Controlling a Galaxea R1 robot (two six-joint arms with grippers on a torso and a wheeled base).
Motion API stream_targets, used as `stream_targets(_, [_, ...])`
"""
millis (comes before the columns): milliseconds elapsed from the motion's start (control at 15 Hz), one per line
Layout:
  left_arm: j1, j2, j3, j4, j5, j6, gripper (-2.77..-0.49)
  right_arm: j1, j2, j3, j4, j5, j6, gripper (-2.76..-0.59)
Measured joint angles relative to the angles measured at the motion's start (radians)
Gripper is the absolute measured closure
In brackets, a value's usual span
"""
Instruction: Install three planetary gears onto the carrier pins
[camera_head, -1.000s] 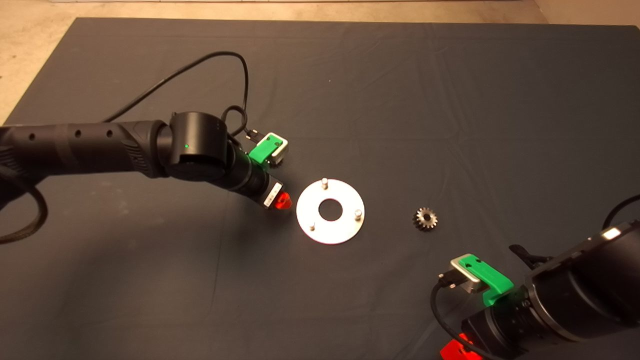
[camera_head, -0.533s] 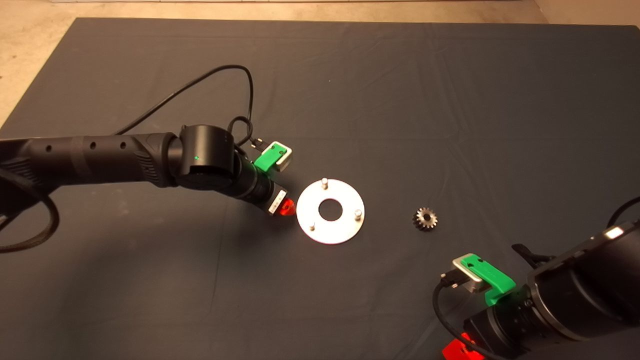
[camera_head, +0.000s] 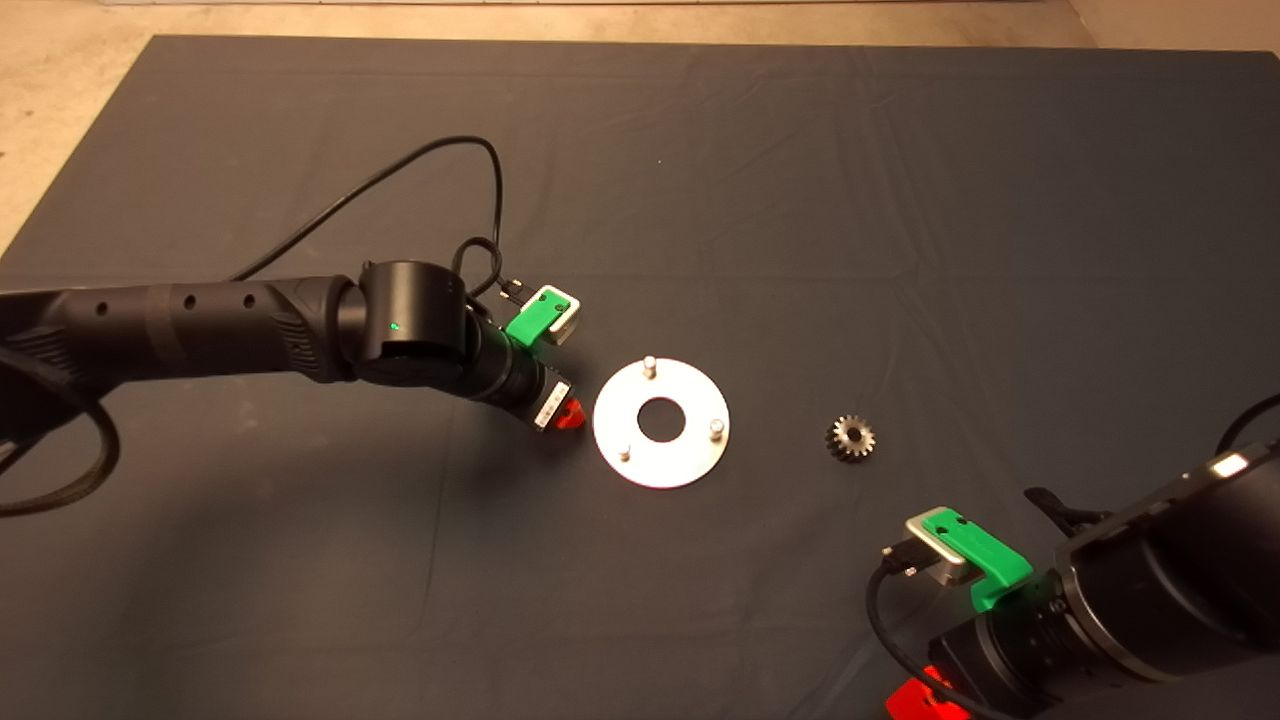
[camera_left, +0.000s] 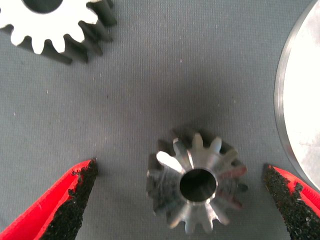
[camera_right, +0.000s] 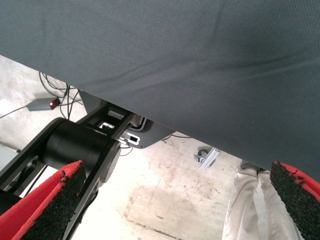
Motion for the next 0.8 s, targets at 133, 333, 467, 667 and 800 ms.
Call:
stream_targets(133, [0.002,-0.004,0.000,0.008,-0.002,0.000,-2.27,0.000,-0.002,0.000,0.000,0.000,0.000,-2.75])
stream_targets(333, [0.002,-0.005,-0.001,0.011,-0.003,0.000,-2.14,0.000,-0.003,0.000,0.000,-0.001,0.000,-2.75])
stream_targets(467, [0.002,-0.005,-0.003,0.015,-0.001,0.000,-2.04,0.000,-0.002,0.000,0.000,0.000,0.000,-2.75])
stream_targets(667, [0.002,-0.008,-0.003,0.019,-0.002,0.000,-1.90,0.000,-0.002,0.000,0.000,0.000,0.000,-2.75])
stream_targets(800, [0.002,-0.008,-0.005,0.021,-0.001,0.000,-1.87,0.000,-0.003,0.000,0.000,0.000,0.000,-2.75])
